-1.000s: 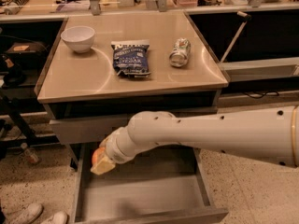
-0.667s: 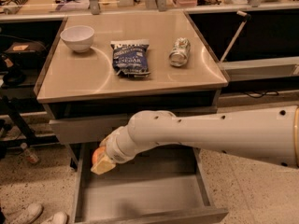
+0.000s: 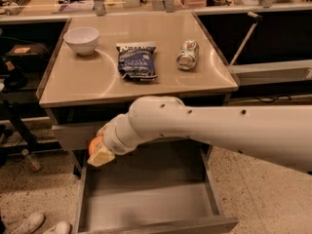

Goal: Pick orange from middle drawer and place on counter

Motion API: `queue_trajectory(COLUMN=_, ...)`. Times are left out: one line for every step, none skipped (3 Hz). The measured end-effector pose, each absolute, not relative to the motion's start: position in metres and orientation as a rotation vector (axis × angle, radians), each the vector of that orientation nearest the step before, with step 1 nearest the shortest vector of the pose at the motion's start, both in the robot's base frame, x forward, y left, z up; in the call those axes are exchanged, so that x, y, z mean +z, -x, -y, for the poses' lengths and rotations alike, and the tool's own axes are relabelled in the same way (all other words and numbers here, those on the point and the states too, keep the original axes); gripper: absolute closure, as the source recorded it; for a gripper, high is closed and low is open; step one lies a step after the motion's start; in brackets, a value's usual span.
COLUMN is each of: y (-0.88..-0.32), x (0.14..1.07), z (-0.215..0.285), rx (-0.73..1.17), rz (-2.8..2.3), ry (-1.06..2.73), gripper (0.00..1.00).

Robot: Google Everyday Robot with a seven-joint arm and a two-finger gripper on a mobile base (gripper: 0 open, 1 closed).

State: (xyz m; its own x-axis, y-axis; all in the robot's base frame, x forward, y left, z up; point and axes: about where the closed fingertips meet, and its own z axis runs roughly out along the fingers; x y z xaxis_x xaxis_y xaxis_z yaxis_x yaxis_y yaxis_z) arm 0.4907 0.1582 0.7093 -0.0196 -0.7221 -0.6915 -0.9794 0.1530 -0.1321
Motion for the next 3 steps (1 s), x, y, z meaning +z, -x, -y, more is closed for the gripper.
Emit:
queue_trajectory(y=-0.506, x=0.775, z=-0.166, rx=0.443, rz=-1.723, ry=1.647, gripper=1.0)
queue_trajectory(y=-0.523, x=0.823, z=-0.174, rx=0.4, rz=-1.673, ry=1.676, gripper=1.0)
queue_trajectory(y=-0.527, x=0.838, z=-0.178, rx=0.397, rz=-1.656, ry=1.678, gripper=1.0)
